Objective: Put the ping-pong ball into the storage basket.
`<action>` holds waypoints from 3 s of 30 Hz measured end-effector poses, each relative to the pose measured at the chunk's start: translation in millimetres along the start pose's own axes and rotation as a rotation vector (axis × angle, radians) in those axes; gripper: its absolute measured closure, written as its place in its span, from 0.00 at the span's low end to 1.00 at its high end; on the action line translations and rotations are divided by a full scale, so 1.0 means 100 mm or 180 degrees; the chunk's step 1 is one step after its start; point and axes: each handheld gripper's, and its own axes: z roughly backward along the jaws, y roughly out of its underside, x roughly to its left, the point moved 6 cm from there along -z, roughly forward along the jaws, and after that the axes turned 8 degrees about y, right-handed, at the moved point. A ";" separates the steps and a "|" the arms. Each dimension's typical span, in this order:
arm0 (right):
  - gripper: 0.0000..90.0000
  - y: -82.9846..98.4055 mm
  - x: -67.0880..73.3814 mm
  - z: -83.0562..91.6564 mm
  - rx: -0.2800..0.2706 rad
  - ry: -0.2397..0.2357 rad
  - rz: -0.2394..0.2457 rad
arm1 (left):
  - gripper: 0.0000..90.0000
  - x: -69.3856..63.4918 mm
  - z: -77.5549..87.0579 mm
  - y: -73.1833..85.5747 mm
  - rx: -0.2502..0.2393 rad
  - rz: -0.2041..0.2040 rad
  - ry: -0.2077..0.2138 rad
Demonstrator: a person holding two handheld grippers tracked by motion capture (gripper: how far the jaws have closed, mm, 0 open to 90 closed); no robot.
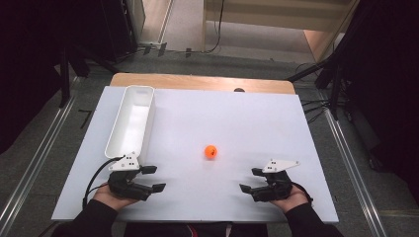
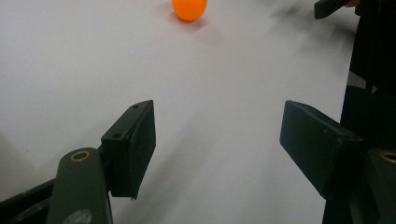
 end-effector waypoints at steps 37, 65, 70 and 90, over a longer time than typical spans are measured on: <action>0.24 0.02 -0.01 0.00 0.0025 0.0042 0.0034 | 0.15 -0.09 -0.21 -0.14 -0.0039 -0.0138 -0.0022; 0.24 0.02 -0.02 0.02 0.0003 0.0045 0.0031 | 0.15 -0.21 -0.38 -0.27 -0.0031 -0.0153 0.0276; 0.24 0.02 -0.02 0.02 0.0011 0.0052 0.0021 | 0.15 -0.20 -0.39 -0.31 -0.0109 -0.0160 0.0251; 0.24 0.01 -0.03 0.02 -0.0013 0.0072 0.0021 | 0.15 -0.08 -0.46 -0.41 -0.0159 -0.0039 0.0002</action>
